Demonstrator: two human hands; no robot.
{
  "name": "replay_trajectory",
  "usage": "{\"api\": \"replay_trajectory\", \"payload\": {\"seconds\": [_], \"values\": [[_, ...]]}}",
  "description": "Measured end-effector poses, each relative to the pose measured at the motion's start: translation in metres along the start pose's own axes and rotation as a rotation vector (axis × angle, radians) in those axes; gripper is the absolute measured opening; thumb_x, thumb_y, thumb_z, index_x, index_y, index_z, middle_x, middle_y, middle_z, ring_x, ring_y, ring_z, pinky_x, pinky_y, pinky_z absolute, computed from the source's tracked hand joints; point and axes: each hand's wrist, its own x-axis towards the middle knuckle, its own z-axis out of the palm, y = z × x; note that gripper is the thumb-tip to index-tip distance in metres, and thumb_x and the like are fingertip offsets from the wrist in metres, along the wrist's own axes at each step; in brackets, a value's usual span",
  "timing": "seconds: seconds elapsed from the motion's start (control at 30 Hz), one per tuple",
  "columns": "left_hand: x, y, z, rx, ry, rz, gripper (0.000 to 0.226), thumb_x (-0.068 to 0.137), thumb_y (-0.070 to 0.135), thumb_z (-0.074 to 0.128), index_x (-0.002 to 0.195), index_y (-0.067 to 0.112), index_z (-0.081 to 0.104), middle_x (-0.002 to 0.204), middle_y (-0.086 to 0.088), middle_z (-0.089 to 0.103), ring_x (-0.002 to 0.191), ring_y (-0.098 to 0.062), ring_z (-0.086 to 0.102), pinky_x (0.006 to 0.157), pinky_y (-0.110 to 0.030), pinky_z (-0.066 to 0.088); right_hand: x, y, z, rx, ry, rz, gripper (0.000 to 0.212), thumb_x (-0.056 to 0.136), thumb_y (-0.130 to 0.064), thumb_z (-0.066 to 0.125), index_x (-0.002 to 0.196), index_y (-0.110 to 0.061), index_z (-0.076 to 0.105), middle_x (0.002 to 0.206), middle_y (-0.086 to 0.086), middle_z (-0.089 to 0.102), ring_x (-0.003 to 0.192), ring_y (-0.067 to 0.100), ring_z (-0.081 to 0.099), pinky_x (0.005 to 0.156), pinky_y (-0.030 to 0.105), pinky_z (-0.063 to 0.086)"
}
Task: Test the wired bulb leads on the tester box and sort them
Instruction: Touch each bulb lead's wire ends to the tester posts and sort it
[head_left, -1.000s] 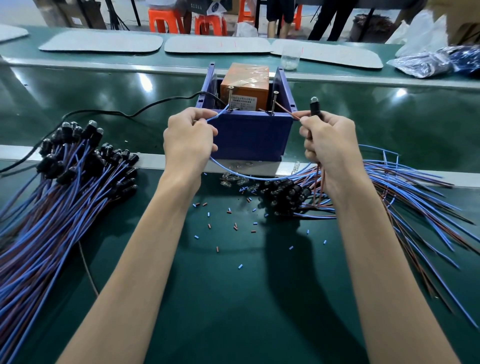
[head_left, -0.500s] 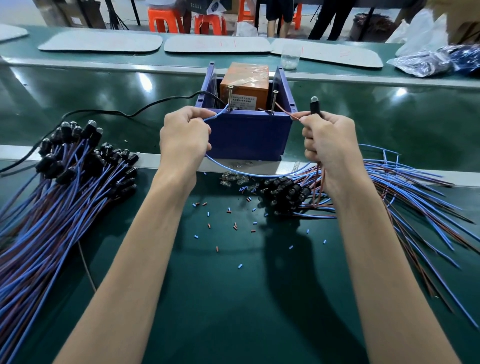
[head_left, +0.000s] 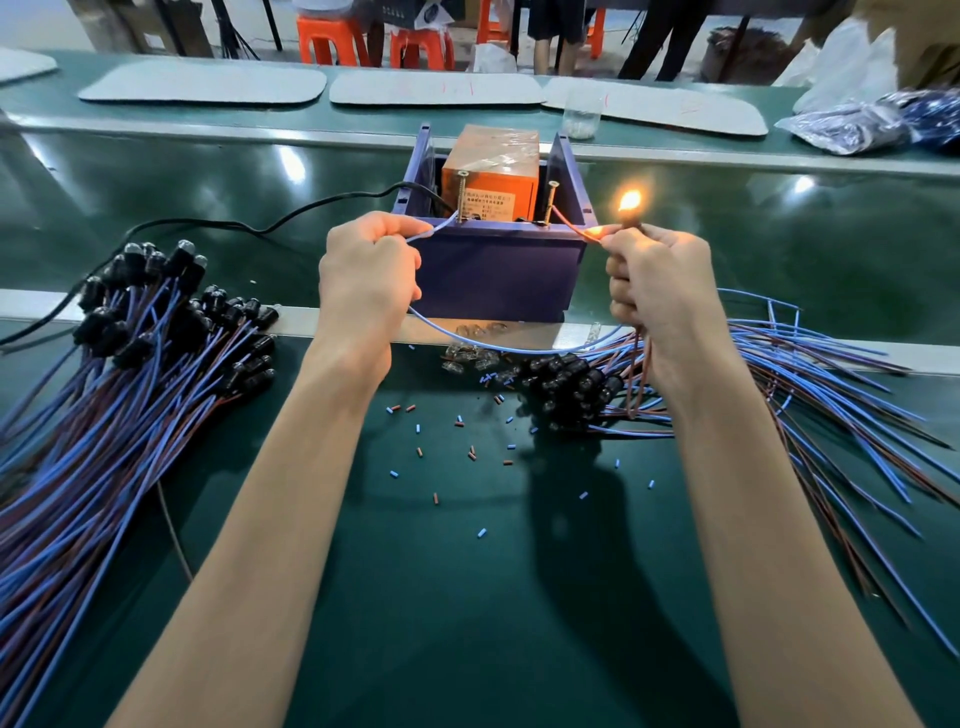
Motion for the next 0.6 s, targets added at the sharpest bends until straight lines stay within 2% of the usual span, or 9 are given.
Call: {"api": "replay_trajectory", "payload": {"seconds": [0.3,0.43,0.6], "values": [[-0.0019,-0.0011,0.0011,-0.005,0.006,0.018,0.038,0.084,0.0,0.036,0.085,0.022,0.067,0.06,0.006,0.049,0.039,-0.002,0.038,0.042,-0.011,0.032,-0.002,0.0006,-0.0001,-0.013,-0.013,-0.003,0.024,0.095,-0.007,0.048,0.075,-0.015,0.058,0.048,-0.012,0.035,0.04,0.002,0.027,0.037,0.015,0.023],[-0.002,-0.0008,0.0014,-0.007,0.011,0.039,0.04,0.088,0.002,0.034,0.081,0.025,0.065,0.06,0.006,0.048,0.037,-0.001,0.038,0.044,-0.012,0.033,-0.0029,-0.0002,0.0025,-0.011,-0.024,-0.01,0.019,0.094,-0.006,0.047,0.079,-0.012,0.056,0.053,-0.009,0.033,0.042,0.003,0.026,0.038,0.016,0.021],[-0.0021,0.0004,0.0018,-0.006,0.018,0.038,0.039,0.09,0.003,0.034,0.083,0.024,0.065,0.061,0.005,0.049,0.036,-0.001,0.038,0.043,-0.012,0.033,-0.0027,0.0006,0.0071,-0.03,-0.033,-0.02,0.023,0.093,-0.006,0.048,0.073,-0.015,0.054,0.051,-0.009,0.033,0.04,0.002,0.026,0.038,0.015,0.022]]}}
